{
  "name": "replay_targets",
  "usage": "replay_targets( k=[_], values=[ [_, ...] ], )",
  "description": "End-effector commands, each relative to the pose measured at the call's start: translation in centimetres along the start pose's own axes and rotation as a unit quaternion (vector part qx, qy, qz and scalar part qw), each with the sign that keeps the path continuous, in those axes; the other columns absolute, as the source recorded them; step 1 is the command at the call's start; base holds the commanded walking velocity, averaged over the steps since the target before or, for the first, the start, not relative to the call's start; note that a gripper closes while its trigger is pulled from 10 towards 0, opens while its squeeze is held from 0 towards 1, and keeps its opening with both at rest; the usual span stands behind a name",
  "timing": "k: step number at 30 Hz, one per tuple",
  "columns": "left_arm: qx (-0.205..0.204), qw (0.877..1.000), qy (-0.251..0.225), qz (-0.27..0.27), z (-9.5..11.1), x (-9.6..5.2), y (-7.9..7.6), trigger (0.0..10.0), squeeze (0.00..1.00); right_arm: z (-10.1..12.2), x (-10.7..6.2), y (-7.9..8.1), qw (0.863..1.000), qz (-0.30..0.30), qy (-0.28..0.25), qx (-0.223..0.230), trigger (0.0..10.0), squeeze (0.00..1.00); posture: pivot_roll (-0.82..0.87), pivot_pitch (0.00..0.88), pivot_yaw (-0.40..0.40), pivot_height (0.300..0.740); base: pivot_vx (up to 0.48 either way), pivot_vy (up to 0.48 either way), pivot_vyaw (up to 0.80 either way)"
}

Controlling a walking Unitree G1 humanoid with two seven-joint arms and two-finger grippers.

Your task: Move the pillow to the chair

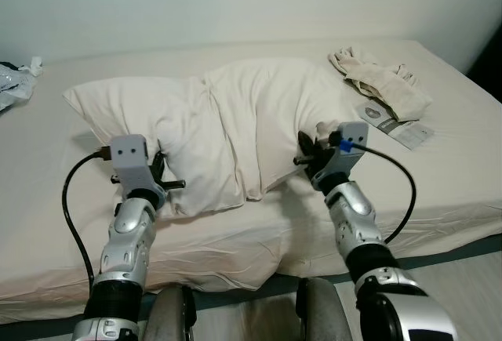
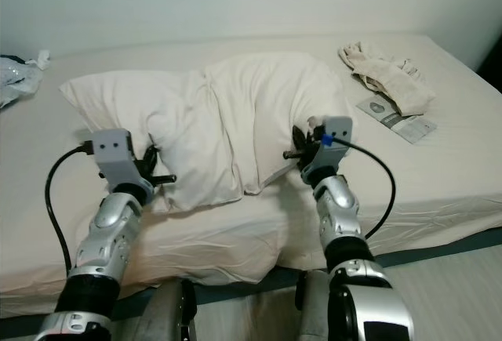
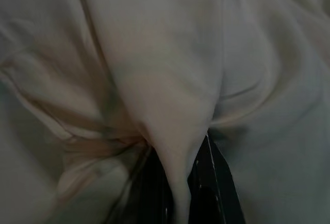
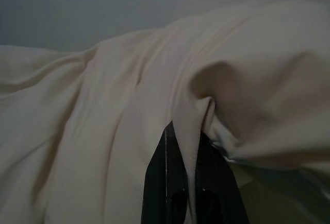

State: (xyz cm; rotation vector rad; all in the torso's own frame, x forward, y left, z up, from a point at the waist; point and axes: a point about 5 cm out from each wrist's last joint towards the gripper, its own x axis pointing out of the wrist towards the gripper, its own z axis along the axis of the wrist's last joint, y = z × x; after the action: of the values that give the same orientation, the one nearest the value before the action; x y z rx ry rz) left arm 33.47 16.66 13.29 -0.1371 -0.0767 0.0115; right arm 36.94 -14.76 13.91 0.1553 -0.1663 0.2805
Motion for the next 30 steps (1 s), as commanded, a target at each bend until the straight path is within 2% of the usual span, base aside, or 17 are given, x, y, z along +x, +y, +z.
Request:
replay_targets(
  k=[1, 3, 7, 12, 20, 27, 30],
  values=[
    [0.01, 1.0, 0.017, 0.0, -1.2, -0.4, -0.8, 10.0, 0.0, -0.6, -0.3, 1.0, 1.0, 0.014, -0.001, -0.025, 10.0, 0.0, 0.0, 0.041, -0.001, 0.566, 0.0, 0.0, 0.0],
    [0.004, 1.0, 0.023, 0.017, -1.4, -0.3, -0.5, 10.0, 0.0, -0.8, -0.7, 0.8, 0.999, 0.002, 0.0, -0.034, 10.0, 0.0, 0.0, 0.04, -0.003, 0.566, 0.0, 0.0, 0.0],
    [0.011, 1.0, 0.015, 0.004, -1.4, -0.4, -0.7, 10.0, 0.0, -1.5, -1.2, 1.0, 1.0, -0.003, 0.006, -0.021, 10.0, 0.0, 0.0, 0.04, -0.009, 0.566, 0.0, 0.0, 0.0],
    [0.02, 1.0, -0.002, -0.01, -1.6, -1.1, -1.0, 10.0, 0.0, -2.1, -1.7, 1.7, 0.999, 0.008, 0.015, -0.03, 10.0, 0.0, -0.01, 0.039, -0.005, 0.566, 0.0, 0.0, 0.0],
    [-0.006, 0.999, -0.007, -0.036, -1.5, -1.2, -1.8, 10.0, 0.0, -2.0, -1.7, 1.5, 0.999, 0.004, 0.016, -0.034, 10.0, 0.0, -0.02, 0.045, 0.002, 0.596, 0.0, 0.0, 0.0],
    [-0.004, 0.997, 0.003, -0.079, -1.6, -1.4, -3.1, 10.0, 0.0, -2.0, -1.9, 1.5, 0.999, -0.003, 0.016, -0.031, 10.0, 0.0, -0.01, 0.042, 0.003, 0.631, 0.0, 0.0, 0.0],
    [-0.004, 0.997, -0.002, -0.077, -1.6, -1.5, -3.2, 10.0, 0.0, -2.3, -2.0, 1.7, 0.999, -0.003, 0.022, -0.03, 10.0, 0.0, -0.01, 0.036, 0.002, 0.64, 0.0, 0.0, 0.0]
  ],
)
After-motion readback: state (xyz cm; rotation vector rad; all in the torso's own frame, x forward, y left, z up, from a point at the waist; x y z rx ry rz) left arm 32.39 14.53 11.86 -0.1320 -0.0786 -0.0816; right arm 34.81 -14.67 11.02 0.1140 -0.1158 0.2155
